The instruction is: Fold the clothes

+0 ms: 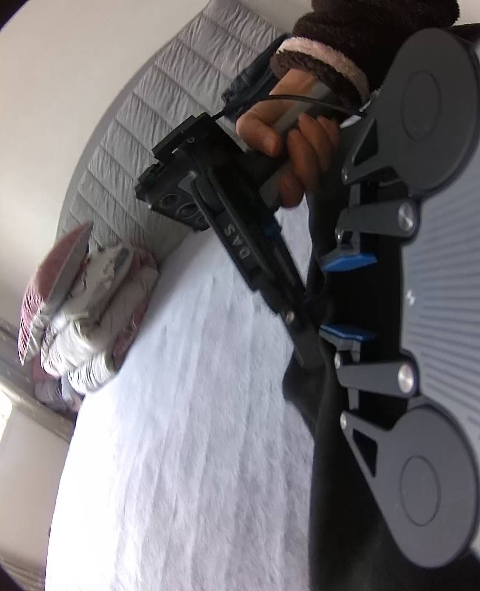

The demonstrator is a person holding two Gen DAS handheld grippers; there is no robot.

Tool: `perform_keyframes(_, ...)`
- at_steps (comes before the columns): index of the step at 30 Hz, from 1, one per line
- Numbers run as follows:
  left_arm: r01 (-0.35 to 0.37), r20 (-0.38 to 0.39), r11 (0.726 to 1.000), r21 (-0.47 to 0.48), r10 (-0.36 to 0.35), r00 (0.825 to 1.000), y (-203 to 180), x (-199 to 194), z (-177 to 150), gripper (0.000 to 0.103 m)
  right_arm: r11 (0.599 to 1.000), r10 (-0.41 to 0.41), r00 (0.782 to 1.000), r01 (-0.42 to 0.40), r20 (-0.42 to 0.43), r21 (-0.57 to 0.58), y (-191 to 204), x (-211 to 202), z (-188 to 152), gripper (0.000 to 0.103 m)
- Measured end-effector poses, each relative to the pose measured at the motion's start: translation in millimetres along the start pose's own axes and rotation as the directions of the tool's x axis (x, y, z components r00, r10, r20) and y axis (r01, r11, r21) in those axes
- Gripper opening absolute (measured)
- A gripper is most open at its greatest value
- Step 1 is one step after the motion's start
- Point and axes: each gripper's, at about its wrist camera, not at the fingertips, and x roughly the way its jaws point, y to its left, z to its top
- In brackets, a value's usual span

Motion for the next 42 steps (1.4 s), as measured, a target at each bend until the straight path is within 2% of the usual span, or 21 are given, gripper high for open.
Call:
perform_keyframes(2,0.001,-0.058,1.0,0.0,-0.001,0.998,2,10,-6,0.032,1.0,-0.029,0.998,0.029,0.059,-0.006,-2,-2,4,0.006)
perform_keyframes(3,0.002,-0.11,1.0,0.002,-0.002,0.994,3,17,-9,0.032,0.999,-0.043,0.995,0.044,0.087,-0.005,-4,-3,7,0.005)
perform_keyframes(5,0.028,-0.21,0.999,0.04,-0.019,0.977,0,27,-18,0.031,0.997,-0.071,0.994,0.072,0.084,-0.019,-5,5,9,0.005)
perform_keyframes(7,0.062,-0.259,0.993,0.098,-0.035,0.965,-9,28,-22,0.031,0.993,-0.102,0.992,0.105,0.07,-0.048,-4,17,9,0.005)
perform_keyframes(10,0.091,-0.297,0.988,0.126,-0.05,0.954,-16,27,-20,0.032,0.996,-0.088,0.994,0.09,0.067,-0.026,-11,17,12,0.008)
perform_keyframes(13,0.072,-0.275,0.993,0.097,-0.043,0.961,-11,24,-13,0.034,0.998,-0.066,0.996,0.066,0.066,-0.003,-15,8,14,0.021)
perform_keyframes(14,0.054,-0.256,0.993,0.101,-0.027,0.966,-11,23,-12,0.036,0.998,-0.06,0.996,0.061,0.067,-0.006,-14,3,13,0.032)
perform_keyframes(15,0.036,-0.238,0.994,0.1,-0.011,0.971,-9,23,-10,0.037,0.998,-0.055,0.996,0.056,0.068,-0.009,-13,-1,13,0.038)
perform_keyframes(16,0.017,-0.221,0.995,0.095,0.004,0.975,-8,24,-8,0.037,0.999,-0.043,0.997,0.044,0.057,-0.013,-14,-4,12,0.039)
perform_keyframes(21,-0.004,-0.125,0.999,0.049,0.01,0.992,-4,23,-3,0.037,0.999,0.003,1.0,-0.004,-0.029,-0.039,-22,-12,6,0.039)
perform_keyframes(25,-0.004,-0.072,0.999,0.045,0.007,0.997,-4,22,-3,0.037,0.998,-0.002,0.997,-0.002,-0.075,-0.058,-30,-14,0,0.039)
perform_keyframes(29,-0.034,-0.119,0.998,0.047,0.039,0.992,1,30,-6,0.038,0.999,0.026,0.995,-0.03,-0.095,-0.038,-43,-19,-4,0.039)
perform_keyframes(31,-0.047,-0.144,0.996,0.071,0.056,0.988,0,35,-7,0.039,0.999,0.027,0.994,-0.032,-0.104,-0.043,-46,-20,-5,0.031)
perform_keyframes(32,-0.049,-0.145,0.995,0.088,0.061,0.988,-3,35,-7,0.042,0.998,0.007,0.995,-0.014,-0.104,-0.064,-45,-20,-6,0.018)
perform_keyframes(33,-0.047,-0.147,0.994,0.098,0.061,0.987,-5,35,-7,0.043,0.996,-0.016,0.995,0.007,-0.099,-0.085,-43,-19,-6,0.011)
perform_keyframes(36,-0.044,-0.151,0.993,0.11,0.061,0.987,-3,32,-8,0.044,0.991,-0.06,0.998,0.056,-0.027,-0.118,-38,-21,-4,0.007)
perform_keyframes(40,-0.043,-0.152,0.994,0.097,0.058,0.987,-1,30,-8,0.044,0.984,-0.119,0.993,0.122,0.025,-0.13,-36,-17,-5,0.007)
perform_keyframes(41,-0.043,-0.145,0.995,0.086,0.056,0.988,-2,30,-6,0.044,0.982,-0.127,0.991,0.13,0.034,-0.139,-33,-18,-6,0.009)
perform_keyframes(42,-0.044,-0.136,0.996,0.074,0.054,0.989,-2,30,-5,0.044,0.979,-0.137,0.989,0.143,0.048,-0.144,-30,-22,-8,0.015)
